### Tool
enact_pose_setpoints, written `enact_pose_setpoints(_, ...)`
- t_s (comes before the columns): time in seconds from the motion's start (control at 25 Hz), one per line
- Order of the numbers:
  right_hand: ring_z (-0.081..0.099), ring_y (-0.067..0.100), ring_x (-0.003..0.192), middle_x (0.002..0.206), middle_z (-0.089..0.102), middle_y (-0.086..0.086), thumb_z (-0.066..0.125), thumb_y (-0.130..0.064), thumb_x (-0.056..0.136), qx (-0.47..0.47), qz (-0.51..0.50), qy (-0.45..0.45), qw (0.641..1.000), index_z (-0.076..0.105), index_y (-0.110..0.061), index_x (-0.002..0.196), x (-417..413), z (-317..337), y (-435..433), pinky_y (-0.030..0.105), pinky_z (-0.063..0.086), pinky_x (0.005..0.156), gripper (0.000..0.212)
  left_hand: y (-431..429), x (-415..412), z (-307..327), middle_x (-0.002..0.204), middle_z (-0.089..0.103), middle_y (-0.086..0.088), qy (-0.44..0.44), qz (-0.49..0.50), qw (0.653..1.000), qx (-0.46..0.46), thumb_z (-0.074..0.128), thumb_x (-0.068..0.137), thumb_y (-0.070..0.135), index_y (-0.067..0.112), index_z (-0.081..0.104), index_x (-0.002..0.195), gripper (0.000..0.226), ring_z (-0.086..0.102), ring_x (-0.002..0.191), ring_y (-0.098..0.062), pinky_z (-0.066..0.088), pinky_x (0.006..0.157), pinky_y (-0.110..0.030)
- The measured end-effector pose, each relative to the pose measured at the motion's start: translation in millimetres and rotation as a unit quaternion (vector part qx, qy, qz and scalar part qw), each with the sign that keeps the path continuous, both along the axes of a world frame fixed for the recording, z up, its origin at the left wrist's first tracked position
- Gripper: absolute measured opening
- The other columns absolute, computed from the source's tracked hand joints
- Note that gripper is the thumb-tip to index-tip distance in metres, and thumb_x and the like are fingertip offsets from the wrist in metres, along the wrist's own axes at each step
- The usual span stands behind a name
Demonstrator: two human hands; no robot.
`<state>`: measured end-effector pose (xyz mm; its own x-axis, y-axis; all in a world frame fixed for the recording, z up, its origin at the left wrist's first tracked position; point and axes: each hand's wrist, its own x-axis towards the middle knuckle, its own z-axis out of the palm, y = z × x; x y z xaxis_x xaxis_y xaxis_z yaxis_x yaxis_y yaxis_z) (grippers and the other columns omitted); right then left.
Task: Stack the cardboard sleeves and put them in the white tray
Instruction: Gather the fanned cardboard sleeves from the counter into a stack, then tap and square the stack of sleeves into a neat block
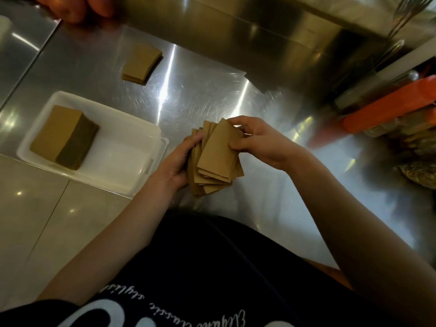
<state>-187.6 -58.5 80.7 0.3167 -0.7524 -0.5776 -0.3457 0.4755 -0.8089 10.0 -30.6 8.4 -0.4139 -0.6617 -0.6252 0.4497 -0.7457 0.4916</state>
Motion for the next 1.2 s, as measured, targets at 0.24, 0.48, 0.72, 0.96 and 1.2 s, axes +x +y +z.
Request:
enact_pose_setpoints(0.24,0.053,0.019,0.119,0.134,0.052,0.002,0.065,-0.017,0.091,-0.123,-0.028,0.118,0.985,0.048,-0.024,0.12,27.2,-3.9,22.3,0.023,0.045,0.083,0.035,9.3,2.6,6.1,0.111,0.076,-0.016,0.016,0.022,1.0,0.014,0.062,0.09,0.045,0.013,0.067,0.12,0.044,0.074,0.098,-0.031,0.061,0.076,-0.043)
enact_pose_setpoints(0.48,0.055,0.009,0.073,0.106,0.053,-0.005,0.046,-0.027,0.101,-0.13,-0.009,0.179,0.975,0.053,-0.028,0.107,35.4,-5.4,34.2,0.011,0.051,0.046,0.01,14.0,1.4,5.9,0.102,0.078,-0.014,0.022,0.046,0.998,0.021,0.066,0.089,0.033,0.014,0.082,0.096,0.026,0.076,0.092,-0.028,0.062,0.072,-0.04)
enact_pose_setpoints(0.72,0.065,0.017,0.09,0.115,0.063,0.0,0.053,-0.071,0.08,-0.013,-0.02,0.129,0.991,0.049,-0.035,0.103,44.6,3.8,36.1,0.026,0.057,0.063,0.043,15.6,1.8,14.7,0.125,0.068,-0.022,0.018,0.047,0.999,0.02,0.072,0.085,0.028,0.007,0.062,0.132,0.053,0.072,0.104,-0.032,0.061,0.08,-0.042)
enact_pose_setpoints(0.96,0.069,0.021,0.086,0.104,0.06,0.002,0.082,-0.048,0.063,0.012,-0.017,0.113,0.993,0.046,-0.034,0.102,56.1,13.7,20.1,0.038,0.063,0.068,0.056,-5.5,14.2,29.3,0.116,0.069,-0.02,0.003,0.059,0.998,-0.004,0.071,0.075,0.032,0.005,0.049,0.142,0.075,0.074,0.095,-0.029,0.063,0.075,-0.041)
enact_pose_setpoints(1.2,0.068,0.026,0.09,0.113,0.056,0.006,0.082,-0.032,0.069,0.013,-0.049,0.068,0.996,0.047,-0.032,0.097,85.4,18.8,5.1,0.035,0.062,0.06,0.045,-35.4,42.9,31.1,0.125,0.064,-0.023,-0.045,0.059,0.997,-0.017,0.074,0.078,0.039,0.005,0.058,0.126,0.06,0.07,0.104,-0.033,0.062,0.079,-0.041)
